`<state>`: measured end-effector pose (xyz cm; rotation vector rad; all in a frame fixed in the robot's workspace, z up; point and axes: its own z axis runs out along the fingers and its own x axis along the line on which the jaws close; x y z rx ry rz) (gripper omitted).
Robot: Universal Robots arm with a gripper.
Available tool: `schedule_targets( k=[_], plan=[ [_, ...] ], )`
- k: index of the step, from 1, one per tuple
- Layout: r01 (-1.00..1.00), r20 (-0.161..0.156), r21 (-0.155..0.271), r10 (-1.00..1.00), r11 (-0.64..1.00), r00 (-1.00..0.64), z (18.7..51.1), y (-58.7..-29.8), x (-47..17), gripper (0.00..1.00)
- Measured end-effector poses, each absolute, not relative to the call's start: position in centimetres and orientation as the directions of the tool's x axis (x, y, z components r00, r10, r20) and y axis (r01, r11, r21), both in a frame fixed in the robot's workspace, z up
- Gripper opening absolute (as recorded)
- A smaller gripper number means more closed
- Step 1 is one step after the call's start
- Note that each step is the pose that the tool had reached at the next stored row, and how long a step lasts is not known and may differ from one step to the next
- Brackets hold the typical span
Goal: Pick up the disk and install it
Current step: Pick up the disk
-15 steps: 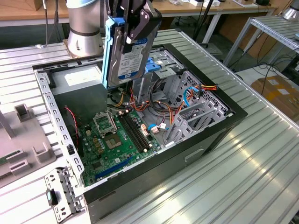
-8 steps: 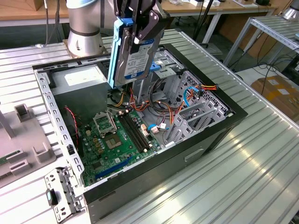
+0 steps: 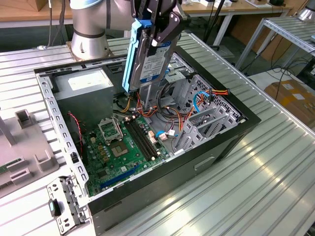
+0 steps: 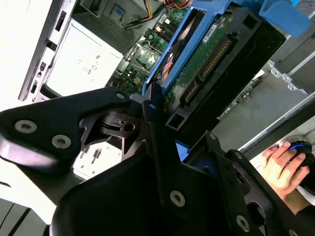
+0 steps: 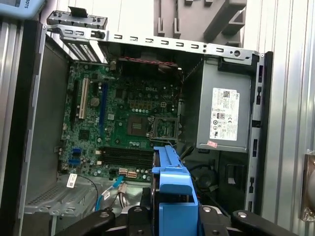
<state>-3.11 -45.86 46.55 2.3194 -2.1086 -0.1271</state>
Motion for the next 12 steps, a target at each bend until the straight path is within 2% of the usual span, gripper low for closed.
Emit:
schedule_targets(
  k=[12],
  plan=[
    [-0.994,-0.057,0.059,-0.994,-0.097,0.093,46.5,-47.1,-1.1,0.37]
  ],
)
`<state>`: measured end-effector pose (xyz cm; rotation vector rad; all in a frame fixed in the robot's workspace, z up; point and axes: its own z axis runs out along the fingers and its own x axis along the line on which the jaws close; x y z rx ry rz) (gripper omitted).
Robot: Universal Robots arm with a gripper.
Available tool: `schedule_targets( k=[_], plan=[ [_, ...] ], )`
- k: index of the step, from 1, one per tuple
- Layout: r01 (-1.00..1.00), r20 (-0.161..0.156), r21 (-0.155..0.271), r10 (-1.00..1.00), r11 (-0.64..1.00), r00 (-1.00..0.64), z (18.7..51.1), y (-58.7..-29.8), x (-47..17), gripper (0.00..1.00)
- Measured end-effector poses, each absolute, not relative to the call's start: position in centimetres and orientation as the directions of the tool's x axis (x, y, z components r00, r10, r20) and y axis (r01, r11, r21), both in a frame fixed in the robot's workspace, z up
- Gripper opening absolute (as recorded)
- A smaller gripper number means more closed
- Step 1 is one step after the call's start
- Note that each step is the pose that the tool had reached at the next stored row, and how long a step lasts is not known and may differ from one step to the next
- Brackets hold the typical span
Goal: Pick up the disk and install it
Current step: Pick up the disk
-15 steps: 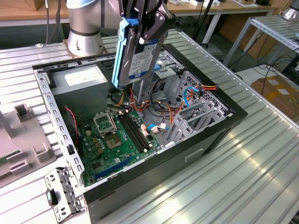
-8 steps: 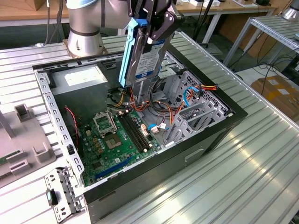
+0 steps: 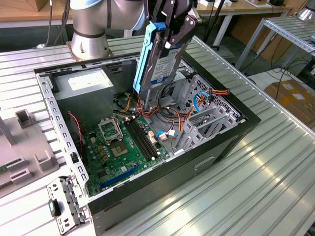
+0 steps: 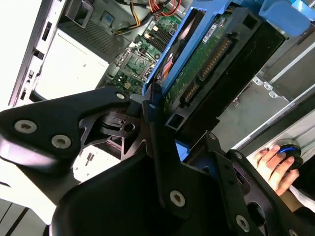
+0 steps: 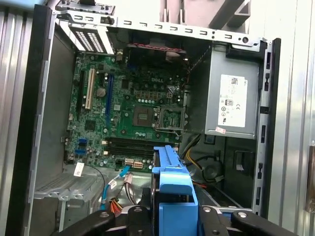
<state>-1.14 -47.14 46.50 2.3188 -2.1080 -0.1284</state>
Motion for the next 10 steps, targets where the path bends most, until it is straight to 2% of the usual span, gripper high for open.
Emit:
schedule_targets(
  k=[10],
  plan=[
    [-0.994,-0.057,0.059,-0.994,-0.096,0.093,46.5,-48.9,-1.0,0.37]
  ],
)
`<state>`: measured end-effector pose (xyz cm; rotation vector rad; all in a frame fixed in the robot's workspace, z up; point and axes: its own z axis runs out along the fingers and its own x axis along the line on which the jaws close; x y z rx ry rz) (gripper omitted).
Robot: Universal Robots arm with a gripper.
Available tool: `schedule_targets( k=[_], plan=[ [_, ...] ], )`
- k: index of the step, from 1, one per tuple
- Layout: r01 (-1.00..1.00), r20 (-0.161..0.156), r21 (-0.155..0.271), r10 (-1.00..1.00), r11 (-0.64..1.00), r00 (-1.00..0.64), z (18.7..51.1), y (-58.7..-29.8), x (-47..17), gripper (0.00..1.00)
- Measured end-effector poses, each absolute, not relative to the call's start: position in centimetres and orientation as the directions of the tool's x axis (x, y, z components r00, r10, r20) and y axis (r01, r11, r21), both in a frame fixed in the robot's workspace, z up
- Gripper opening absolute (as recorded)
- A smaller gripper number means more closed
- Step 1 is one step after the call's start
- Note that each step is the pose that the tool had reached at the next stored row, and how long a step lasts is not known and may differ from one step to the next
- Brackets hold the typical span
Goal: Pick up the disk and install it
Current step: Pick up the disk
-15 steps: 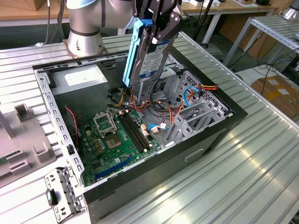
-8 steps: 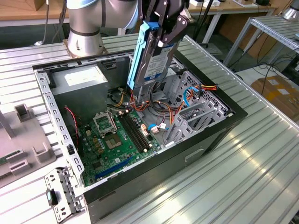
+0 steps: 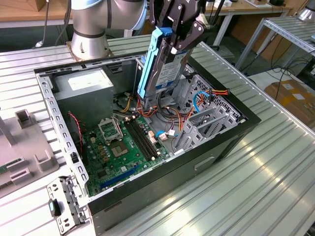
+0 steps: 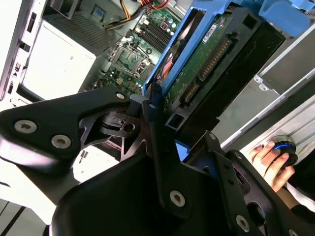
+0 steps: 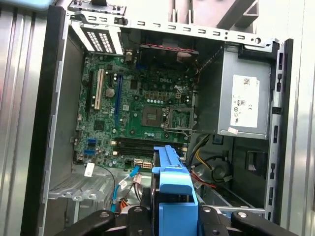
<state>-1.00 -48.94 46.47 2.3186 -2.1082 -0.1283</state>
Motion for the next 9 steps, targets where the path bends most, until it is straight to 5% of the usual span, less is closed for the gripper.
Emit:
schedule_targets(
  k=[9],
  plan=[
    [-0.994,-0.057,0.059,-0.994,-0.096,0.093,46.4,-50.1,-0.6,0.37]
  ],
)
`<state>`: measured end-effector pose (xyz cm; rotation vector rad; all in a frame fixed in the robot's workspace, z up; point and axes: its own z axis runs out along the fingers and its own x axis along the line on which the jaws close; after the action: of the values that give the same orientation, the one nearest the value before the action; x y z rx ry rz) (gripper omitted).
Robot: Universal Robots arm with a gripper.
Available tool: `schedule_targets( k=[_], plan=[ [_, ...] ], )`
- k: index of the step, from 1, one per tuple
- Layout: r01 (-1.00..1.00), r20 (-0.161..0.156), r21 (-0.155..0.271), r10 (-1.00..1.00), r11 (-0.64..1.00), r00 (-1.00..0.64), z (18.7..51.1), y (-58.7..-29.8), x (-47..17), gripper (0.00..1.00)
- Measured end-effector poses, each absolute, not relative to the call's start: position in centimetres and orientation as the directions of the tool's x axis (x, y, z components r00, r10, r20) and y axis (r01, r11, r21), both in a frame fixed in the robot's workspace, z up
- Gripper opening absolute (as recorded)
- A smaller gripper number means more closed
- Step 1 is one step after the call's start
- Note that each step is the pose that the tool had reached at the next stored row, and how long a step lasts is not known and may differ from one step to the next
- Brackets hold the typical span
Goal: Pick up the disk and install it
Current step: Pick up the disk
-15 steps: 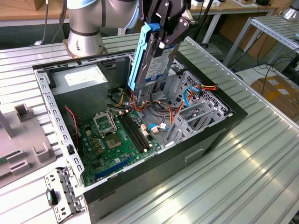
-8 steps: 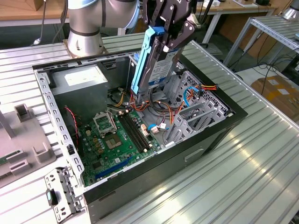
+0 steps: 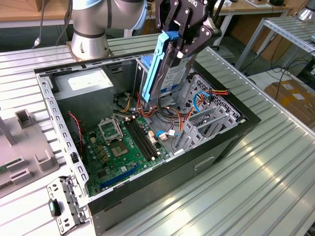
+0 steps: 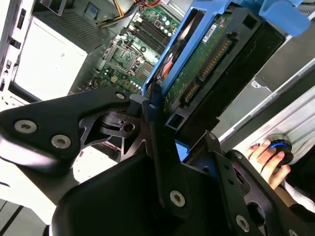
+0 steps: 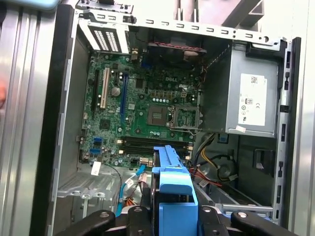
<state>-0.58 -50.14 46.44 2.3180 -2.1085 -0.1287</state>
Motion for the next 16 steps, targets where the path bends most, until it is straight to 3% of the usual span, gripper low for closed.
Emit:
schedule_targets(
  k=[16],
  plan=[
    [-0.994,-0.057,0.060,-0.994,-0.096,0.092,46.4,-51.8,0.2,0.37]
  ],
)
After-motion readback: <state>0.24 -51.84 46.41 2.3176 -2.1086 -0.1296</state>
